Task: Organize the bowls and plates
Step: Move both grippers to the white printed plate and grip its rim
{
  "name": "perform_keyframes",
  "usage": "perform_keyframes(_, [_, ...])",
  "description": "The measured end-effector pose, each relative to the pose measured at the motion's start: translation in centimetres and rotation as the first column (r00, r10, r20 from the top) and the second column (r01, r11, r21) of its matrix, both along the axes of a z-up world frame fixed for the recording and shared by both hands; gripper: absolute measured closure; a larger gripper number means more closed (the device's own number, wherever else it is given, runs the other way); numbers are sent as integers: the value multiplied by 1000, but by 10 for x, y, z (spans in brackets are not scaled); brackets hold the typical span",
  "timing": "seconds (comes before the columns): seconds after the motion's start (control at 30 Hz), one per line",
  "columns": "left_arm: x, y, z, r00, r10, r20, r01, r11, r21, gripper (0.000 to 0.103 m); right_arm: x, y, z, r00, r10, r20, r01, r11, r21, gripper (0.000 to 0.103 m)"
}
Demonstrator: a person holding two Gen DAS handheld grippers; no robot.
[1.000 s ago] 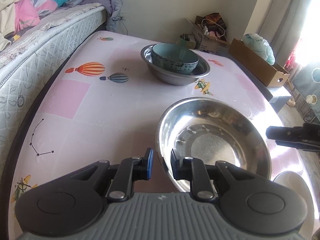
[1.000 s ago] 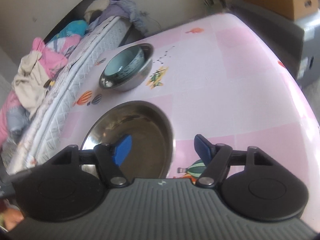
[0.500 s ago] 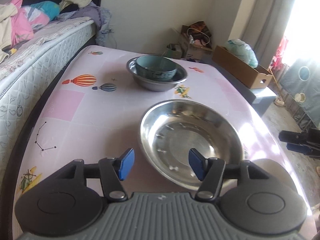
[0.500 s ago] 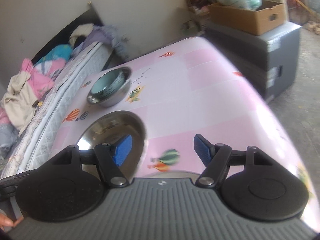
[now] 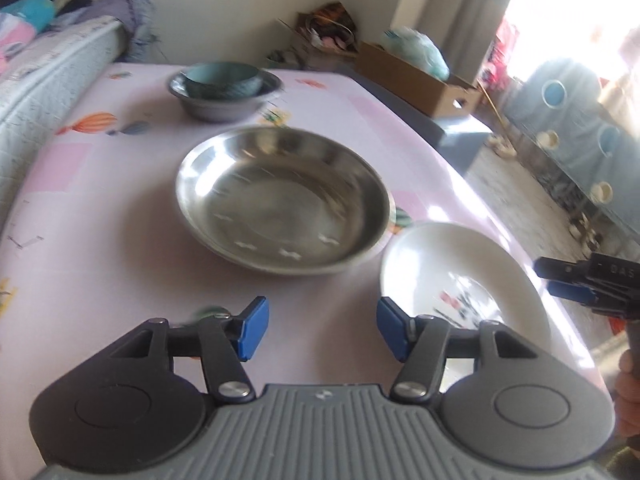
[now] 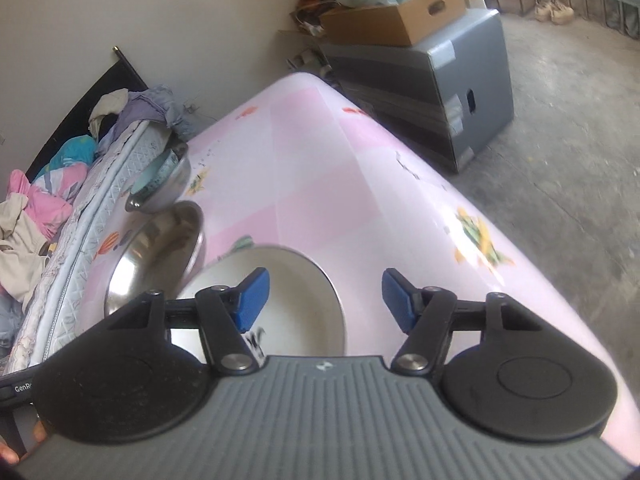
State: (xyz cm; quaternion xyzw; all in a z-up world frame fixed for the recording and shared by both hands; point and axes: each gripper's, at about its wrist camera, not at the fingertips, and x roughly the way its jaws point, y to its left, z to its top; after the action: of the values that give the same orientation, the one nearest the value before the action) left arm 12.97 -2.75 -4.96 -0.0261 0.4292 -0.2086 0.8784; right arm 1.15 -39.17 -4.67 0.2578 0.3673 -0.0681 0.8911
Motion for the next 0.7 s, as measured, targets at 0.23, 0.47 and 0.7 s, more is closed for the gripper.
perform_keyframes(0.23, [-1,-22,-21,996,-41,-75,36,997,-70,54,-9,-3,-17,1000,9,-19,-8,999,33,49])
perform_keyframes(0.47, [2,-45,-30,994,-67,-89,63,997,-50,79,-6,-6,-25,1000,18,-22,-17,998,63,57])
perform_keyframes(0.7, [4,-51,-33,995,-64,-76,62,998,-29,81,-3,-2,-28,999,39,-20,-39,999,29,77])
